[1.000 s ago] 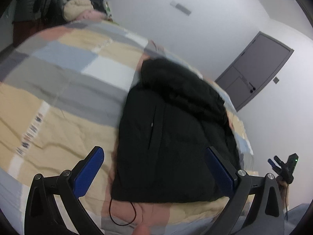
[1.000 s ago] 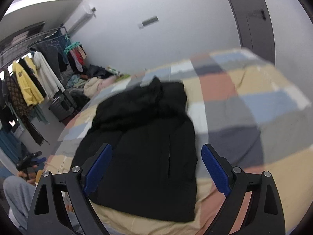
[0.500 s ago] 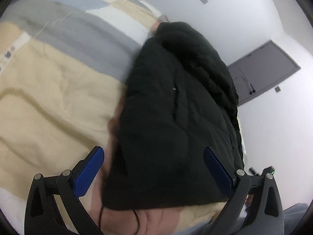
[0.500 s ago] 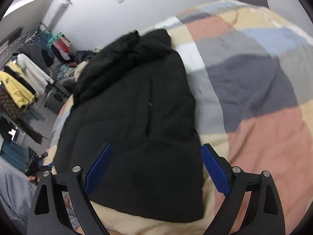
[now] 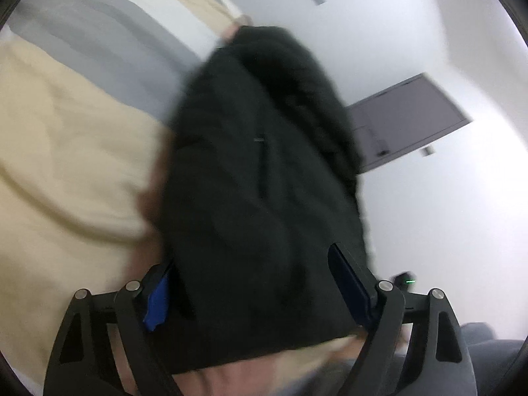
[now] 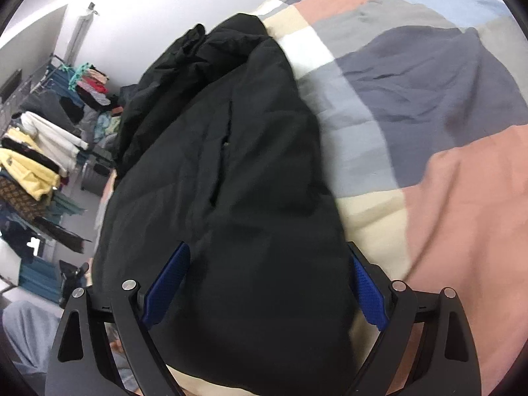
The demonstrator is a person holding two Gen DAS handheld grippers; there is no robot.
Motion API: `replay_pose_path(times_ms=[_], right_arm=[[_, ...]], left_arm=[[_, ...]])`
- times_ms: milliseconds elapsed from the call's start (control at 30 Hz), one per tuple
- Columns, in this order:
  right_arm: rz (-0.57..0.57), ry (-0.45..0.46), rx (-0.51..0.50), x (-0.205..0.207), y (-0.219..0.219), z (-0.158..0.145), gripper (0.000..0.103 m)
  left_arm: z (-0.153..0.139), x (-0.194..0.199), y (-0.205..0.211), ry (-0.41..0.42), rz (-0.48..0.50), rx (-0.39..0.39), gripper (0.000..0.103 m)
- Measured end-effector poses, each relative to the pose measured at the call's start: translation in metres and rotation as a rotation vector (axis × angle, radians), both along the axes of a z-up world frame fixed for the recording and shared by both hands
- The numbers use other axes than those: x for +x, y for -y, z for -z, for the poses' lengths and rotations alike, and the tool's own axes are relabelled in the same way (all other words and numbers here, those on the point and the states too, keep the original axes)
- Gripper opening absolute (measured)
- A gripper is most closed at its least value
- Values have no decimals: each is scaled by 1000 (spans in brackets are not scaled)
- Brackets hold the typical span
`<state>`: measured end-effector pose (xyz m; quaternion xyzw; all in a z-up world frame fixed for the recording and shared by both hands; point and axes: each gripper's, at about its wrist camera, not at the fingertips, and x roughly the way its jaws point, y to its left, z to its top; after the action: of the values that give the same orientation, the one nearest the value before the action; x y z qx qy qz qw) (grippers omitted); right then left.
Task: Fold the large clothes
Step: 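Lower both grippers onto the black jacket hem and close them, then lift the hem with both grippers and fold it toward the collar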
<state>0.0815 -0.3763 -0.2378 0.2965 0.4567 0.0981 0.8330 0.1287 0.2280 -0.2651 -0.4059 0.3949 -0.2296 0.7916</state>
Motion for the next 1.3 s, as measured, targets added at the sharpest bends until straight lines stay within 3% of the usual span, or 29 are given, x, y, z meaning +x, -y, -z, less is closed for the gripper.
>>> replay_pose_path(times_ms=[100, 233, 367, 500, 567, 700, 833, 900, 1000, 1300], right_arm=[[-18, 53, 30, -2, -7, -10, 91], [-30, 62, 7, 2, -12, -11, 92], [-10, 26, 4, 6, -10, -1, 92], [-34, -11, -20, 11, -16, 4, 91], [-63, 5, -2, 11, -20, 2, 88], [-96, 51, 81, 7, -20, -3, 67], [-117, 50, 64, 11, -27, -8, 22], [-126, 82, 41, 11, -31, -21, 13], [-154, 137, 15, 12, -38, -47, 9], [-149, 337, 14, 4, -37, -147, 5]], left_arm=[[-7, -1, 2, 34, 7, -42, 85], [1, 7, 8, -17, 3, 14, 84], [15, 17, 16, -80, 8, 79, 75], [23, 16, 18, -81, 4, 46, 74], [23, 14, 19, -78, 8, 12, 63], [21, 15, 22, -84, 3, 6, 51], [16, 18, 23, -90, -27, -9, 22], [5, 16, 22, -80, -51, -2, 14], [-17, 9, 20, -37, -95, 27, 7], [-87, -6, 4, 75, -168, -70, 2]])
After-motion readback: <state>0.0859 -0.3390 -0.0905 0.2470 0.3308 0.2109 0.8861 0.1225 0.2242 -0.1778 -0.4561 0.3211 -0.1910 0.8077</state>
